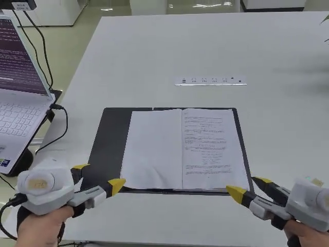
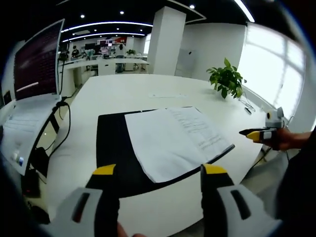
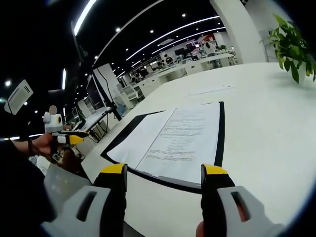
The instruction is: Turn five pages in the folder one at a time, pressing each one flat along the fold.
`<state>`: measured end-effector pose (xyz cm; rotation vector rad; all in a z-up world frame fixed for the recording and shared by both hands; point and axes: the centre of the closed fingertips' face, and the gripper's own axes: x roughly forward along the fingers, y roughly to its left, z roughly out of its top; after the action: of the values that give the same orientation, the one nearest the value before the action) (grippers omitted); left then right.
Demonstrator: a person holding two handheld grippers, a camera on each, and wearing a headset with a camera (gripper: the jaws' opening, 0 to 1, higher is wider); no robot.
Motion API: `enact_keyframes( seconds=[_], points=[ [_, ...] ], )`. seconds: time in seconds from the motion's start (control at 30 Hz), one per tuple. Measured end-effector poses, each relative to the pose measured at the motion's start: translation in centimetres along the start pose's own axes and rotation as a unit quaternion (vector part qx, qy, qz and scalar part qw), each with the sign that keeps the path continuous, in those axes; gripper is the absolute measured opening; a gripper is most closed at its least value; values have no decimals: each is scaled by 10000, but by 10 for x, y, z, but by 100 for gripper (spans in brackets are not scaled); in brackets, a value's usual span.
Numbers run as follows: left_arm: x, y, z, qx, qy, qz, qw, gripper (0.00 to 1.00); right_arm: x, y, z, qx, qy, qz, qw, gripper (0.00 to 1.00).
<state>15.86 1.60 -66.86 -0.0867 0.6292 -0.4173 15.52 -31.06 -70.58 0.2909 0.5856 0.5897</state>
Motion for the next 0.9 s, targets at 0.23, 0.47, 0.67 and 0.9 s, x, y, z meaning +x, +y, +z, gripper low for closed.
enact_keyframes(
  seconds=[0.23, 0.47, 0.67, 0.9],
  points=[
    [-4, -1, -16, -35, 124, 91, 9999, 71, -2, -1, -5, 27, 61, -35, 10000, 63],
    [1, -7, -15, 15, 190, 71, 9998, 71, -2, 1, -6, 55, 99, 22, 9999, 64],
    [13, -15, -3, 116, 173, 20, 9998, 70, -4, 4, -9, 50, 146, 89, 9998, 64],
    [36, -38, 16, 403, 160, -295, 9986, 69, -9, 4, -17, 61, 268, 102, 9996, 64]
  ],
)
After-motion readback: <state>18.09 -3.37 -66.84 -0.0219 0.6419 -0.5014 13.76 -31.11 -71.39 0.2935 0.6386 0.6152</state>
